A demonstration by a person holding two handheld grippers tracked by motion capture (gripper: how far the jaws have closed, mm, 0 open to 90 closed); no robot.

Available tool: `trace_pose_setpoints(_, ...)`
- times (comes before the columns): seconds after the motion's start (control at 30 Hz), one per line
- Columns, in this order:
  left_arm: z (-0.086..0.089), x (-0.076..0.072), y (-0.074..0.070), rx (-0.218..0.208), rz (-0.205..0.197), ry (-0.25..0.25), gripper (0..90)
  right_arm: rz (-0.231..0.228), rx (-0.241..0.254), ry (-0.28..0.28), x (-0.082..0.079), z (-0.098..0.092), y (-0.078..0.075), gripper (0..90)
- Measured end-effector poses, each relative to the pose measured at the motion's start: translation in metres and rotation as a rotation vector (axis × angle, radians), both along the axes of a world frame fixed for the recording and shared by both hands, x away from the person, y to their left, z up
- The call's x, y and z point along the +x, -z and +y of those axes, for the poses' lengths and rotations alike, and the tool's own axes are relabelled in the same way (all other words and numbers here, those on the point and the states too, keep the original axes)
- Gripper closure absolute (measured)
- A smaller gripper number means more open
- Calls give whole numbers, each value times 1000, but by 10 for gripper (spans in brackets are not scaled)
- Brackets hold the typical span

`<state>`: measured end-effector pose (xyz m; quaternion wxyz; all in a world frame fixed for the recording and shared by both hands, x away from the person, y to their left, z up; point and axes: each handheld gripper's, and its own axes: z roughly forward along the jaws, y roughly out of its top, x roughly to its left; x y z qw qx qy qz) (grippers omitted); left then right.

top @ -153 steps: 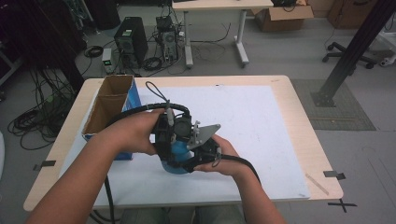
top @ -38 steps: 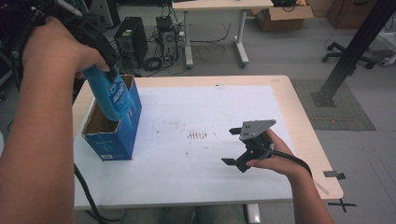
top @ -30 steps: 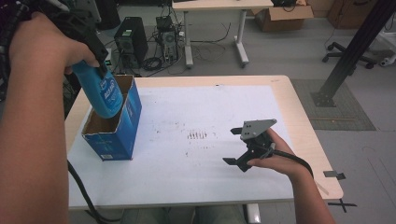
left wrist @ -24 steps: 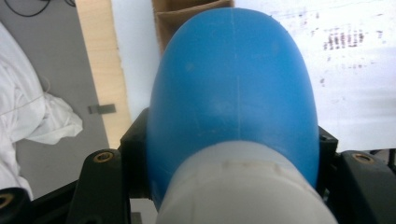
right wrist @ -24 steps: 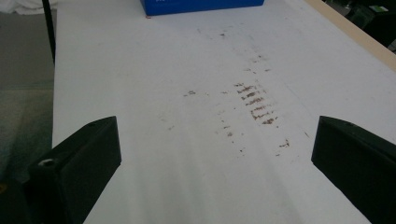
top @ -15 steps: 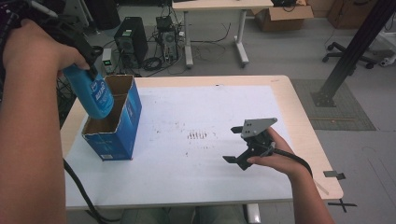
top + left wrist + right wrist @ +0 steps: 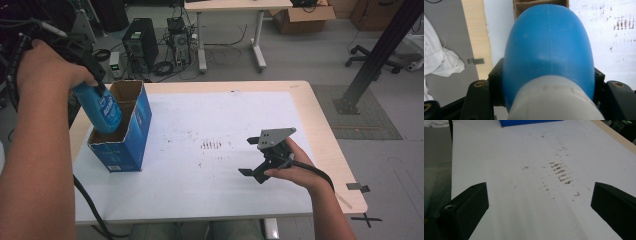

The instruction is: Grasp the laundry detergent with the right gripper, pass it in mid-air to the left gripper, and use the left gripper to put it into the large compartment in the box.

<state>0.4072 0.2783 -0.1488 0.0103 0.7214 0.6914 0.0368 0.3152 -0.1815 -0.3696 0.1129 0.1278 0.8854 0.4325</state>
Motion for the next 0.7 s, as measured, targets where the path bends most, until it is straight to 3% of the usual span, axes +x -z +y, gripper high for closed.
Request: trace_pose_setpoints(0.7, -1, 12, 69, -16, 69, 15, 386, 6, -6, -12, -1, 3, 1, 14)
